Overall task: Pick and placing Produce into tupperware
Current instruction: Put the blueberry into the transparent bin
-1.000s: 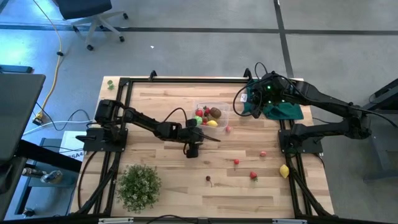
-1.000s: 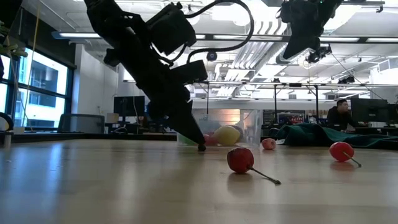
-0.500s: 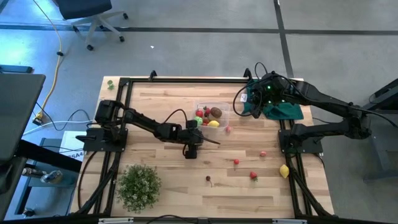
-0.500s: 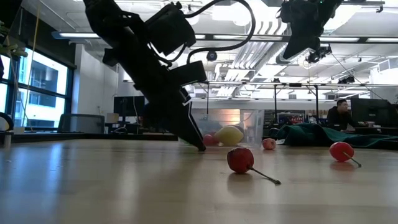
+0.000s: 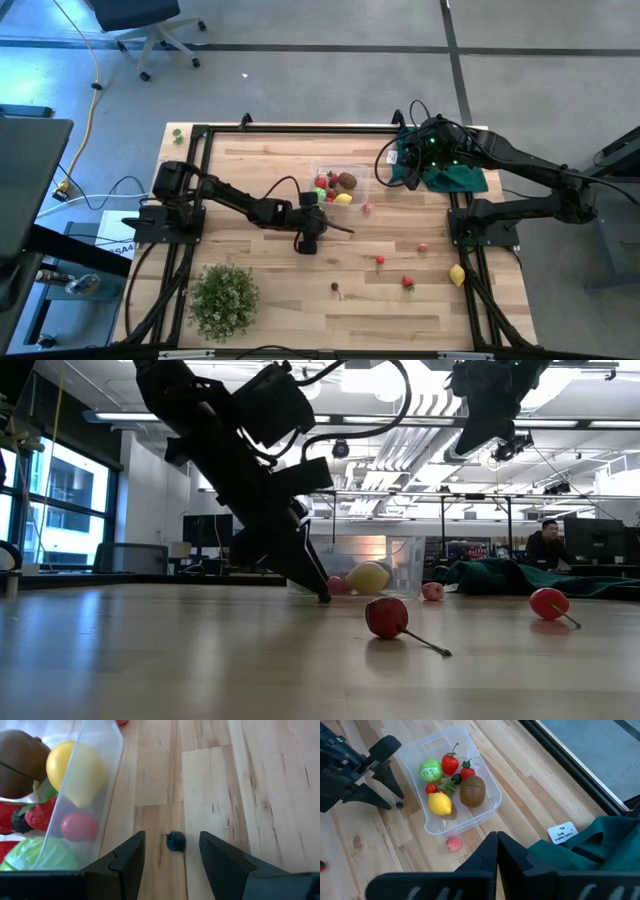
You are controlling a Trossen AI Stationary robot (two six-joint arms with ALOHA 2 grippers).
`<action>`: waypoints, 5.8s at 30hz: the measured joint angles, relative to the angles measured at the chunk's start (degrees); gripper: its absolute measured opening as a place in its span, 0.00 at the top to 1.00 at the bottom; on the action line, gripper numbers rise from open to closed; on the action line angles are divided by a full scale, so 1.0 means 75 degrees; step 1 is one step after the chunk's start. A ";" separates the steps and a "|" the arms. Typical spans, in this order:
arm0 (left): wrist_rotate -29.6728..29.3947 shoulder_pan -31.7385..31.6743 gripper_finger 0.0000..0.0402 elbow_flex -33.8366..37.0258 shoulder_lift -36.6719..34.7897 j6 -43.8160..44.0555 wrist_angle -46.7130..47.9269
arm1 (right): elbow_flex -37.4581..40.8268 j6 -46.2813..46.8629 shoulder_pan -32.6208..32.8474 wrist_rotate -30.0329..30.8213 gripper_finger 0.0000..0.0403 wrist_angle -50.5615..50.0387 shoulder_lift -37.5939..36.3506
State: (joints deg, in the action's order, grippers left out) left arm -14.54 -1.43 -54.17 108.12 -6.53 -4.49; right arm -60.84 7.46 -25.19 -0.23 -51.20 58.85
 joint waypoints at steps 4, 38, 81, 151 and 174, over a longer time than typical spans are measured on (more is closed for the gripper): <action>-0.0383 0.0166 0.56 -0.0046 0.0000 -0.0101 0.0034 | 0.0000 0.0000 -0.0002 -0.0001 1.00 0.0000 0.0002; -0.0023 0.0133 0.56 -0.0536 0.0536 0.0333 0.0539 | -0.0006 0.0000 -0.0003 0.0002 1.00 0.0000 0.0000; 0.0868 0.0142 0.59 -0.0953 0.0557 0.1087 0.1690 | -0.0006 0.0000 0.0000 0.0002 1.00 0.0000 0.0002; 0.2074 -0.2714 0.83 -0.3933 0.0653 -0.0750 0.4279 | -0.0006 0.0000 -0.0003 0.0001 1.00 0.0000 -0.0001; 0.2429 -0.2778 0.83 -0.3923 0.1142 -0.0491 0.4203 | -0.0006 0.0000 -0.0003 0.0002 1.00 0.0000 -0.0001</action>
State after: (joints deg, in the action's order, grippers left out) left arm 3.68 -22.26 -83.59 116.68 -10.22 27.04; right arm -60.88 7.46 -25.21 -0.21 -51.20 58.85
